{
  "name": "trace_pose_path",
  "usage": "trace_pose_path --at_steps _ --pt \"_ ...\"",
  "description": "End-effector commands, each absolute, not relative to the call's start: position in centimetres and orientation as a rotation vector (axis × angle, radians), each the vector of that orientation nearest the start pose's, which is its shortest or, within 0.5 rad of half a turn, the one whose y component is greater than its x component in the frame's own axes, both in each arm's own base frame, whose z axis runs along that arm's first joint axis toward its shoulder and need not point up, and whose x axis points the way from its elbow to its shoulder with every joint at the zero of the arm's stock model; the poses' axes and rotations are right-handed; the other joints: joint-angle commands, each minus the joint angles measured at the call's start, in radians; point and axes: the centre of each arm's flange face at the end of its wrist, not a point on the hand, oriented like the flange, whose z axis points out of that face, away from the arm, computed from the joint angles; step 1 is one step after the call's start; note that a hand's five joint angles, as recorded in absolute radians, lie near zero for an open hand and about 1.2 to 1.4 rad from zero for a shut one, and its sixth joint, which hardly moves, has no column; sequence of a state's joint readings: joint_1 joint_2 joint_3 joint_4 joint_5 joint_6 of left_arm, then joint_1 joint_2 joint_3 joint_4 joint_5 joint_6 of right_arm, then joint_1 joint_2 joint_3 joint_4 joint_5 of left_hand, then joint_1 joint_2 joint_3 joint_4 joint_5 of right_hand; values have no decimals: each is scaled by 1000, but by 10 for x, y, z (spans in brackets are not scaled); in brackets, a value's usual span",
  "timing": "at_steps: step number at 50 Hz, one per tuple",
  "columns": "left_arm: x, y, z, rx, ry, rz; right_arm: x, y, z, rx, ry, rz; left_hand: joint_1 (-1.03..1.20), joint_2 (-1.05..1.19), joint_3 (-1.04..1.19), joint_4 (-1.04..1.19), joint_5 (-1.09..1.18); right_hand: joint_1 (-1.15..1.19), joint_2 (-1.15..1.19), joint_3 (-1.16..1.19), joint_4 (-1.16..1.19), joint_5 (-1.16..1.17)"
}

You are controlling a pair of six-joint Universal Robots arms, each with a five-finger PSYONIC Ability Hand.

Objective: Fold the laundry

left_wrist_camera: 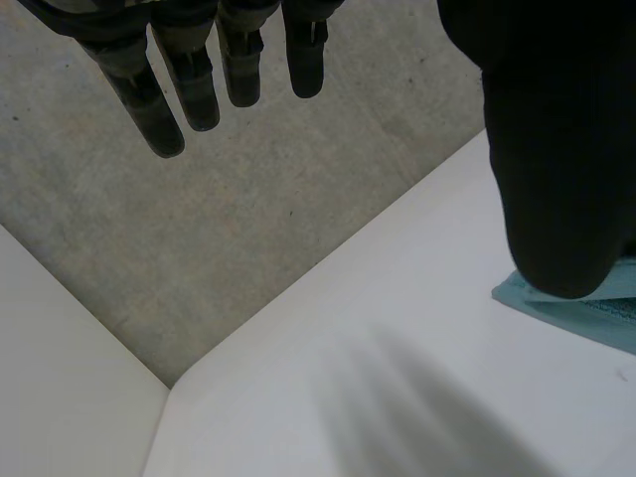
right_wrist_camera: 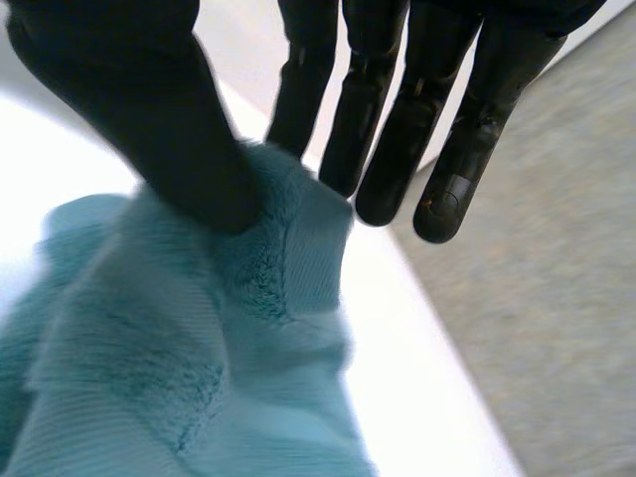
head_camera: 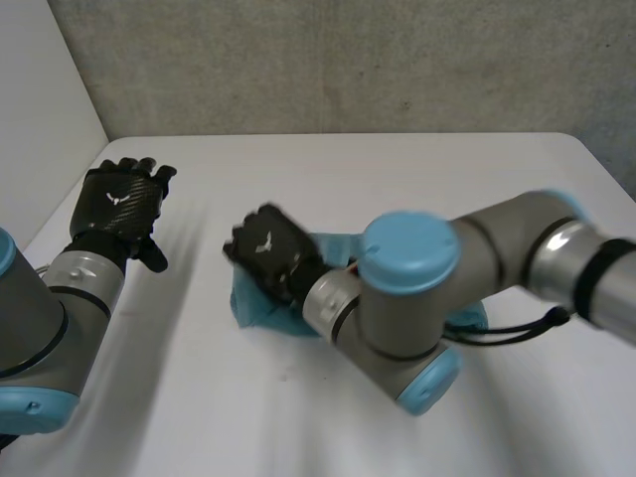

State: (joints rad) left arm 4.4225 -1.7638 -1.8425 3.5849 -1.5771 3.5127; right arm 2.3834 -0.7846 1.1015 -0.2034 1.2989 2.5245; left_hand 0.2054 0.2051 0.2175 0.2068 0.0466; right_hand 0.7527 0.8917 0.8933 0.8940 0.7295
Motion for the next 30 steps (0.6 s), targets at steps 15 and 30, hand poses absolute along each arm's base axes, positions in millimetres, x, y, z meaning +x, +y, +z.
trace_pose_path --at_steps 15,30 --pt "-268 -270 225 809 2061 -2346 333 -246 220 -1129 1911 -1896 -27 -27 -39 -28 -43 -578 -717 -719 -719 -729" --pt "-319 -258 168 1047 2241 -2245 239 -265 157 -969 2263 -1665 -10 -9 -22 -11 -25 -471 -610 -612 -612 -622"
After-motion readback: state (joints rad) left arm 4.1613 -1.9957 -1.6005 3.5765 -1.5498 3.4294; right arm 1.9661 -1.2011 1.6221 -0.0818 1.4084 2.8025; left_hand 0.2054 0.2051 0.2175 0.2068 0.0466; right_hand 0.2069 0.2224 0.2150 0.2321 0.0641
